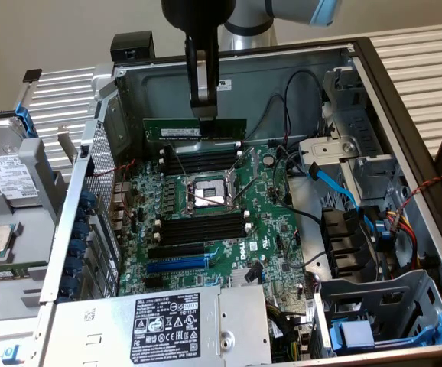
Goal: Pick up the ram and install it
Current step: 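Insert the ram into the slot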
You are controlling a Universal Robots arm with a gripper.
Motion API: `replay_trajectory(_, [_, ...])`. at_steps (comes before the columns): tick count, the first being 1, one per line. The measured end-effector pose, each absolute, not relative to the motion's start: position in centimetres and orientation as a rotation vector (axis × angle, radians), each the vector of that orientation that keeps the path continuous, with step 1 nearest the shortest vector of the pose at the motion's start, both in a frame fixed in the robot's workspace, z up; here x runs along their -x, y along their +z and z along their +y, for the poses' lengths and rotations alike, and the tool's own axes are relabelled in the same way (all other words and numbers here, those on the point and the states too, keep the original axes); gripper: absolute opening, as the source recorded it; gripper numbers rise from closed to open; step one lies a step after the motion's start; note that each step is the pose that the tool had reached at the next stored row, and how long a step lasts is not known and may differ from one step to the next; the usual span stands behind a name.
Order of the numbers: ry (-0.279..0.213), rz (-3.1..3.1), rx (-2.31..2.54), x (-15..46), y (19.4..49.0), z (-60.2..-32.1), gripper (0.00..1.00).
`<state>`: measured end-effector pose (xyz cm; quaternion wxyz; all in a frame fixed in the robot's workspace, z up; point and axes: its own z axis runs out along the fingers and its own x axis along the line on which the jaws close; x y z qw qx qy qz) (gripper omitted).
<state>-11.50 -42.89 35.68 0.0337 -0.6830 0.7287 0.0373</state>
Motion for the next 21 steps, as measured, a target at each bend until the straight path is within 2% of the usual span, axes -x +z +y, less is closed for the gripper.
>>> replay_trajectory(21, [0.116,2.121,2.230,11.5,32.4,-42.6,0.14])
